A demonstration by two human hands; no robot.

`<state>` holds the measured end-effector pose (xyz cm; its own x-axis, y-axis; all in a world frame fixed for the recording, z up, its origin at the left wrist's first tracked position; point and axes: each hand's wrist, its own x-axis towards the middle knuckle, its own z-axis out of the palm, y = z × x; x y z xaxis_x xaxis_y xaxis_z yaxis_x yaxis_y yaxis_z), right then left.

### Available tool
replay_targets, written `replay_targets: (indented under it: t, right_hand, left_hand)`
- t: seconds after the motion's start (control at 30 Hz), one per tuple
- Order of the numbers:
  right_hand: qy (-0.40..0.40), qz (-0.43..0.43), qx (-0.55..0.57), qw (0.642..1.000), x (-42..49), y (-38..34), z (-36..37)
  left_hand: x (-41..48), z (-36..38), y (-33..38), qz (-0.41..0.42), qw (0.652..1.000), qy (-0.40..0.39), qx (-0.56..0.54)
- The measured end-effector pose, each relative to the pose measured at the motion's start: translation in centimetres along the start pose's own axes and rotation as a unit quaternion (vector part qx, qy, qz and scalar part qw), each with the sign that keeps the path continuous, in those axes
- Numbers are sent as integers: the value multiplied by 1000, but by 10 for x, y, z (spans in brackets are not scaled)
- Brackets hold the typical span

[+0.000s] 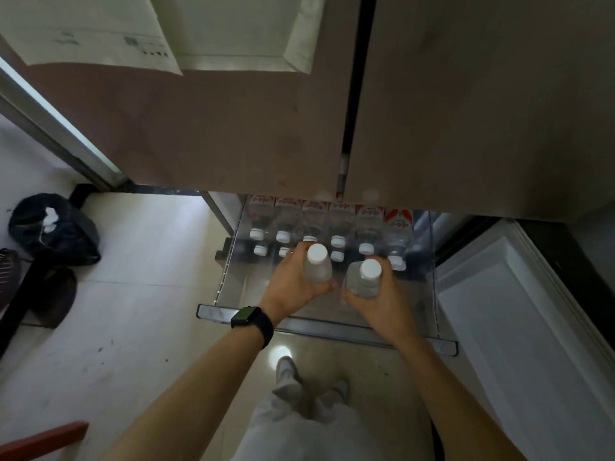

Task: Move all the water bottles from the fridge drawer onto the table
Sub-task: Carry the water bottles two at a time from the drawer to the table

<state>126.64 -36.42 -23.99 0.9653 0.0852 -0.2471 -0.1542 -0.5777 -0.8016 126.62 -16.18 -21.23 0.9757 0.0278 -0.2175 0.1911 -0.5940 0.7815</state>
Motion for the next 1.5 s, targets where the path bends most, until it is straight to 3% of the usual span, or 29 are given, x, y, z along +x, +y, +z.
replay_targets:
  t: [0.2, 0.37, 0.57, 0.73, 1.0, 1.2, 1.5]
  right_hand:
    - [2, -2, 2, 1000, 4, -1, 4]
    - [15, 1, 8, 1000, 3, 0, -1]
    - [49, -20, 21, 998, -14, -36, -10]
    - [18, -131, 20, 991, -47, -123, 2]
    - [-122, -325, -26, 937, -171, -221, 90]
    - [-249, -379, -95, 886, -323, -250, 198]
    - [-462, -450, -84, 759, -557, -270, 328]
  left_hand:
    - [7, 9, 3, 6, 999, 2, 48]
    - [3, 2, 7, 8, 999, 21, 27]
    - [-36, -45, 14, 20, 991, 126, -27]
    - [-105, -111, 25, 41, 968, 243, -38]
    - [-321, -193, -38, -26, 922, 386, -25]
    - [-535, -202, -109, -139, 861, 488, -18]
    - [-809, -178, -157, -291, 752, 591, -22]
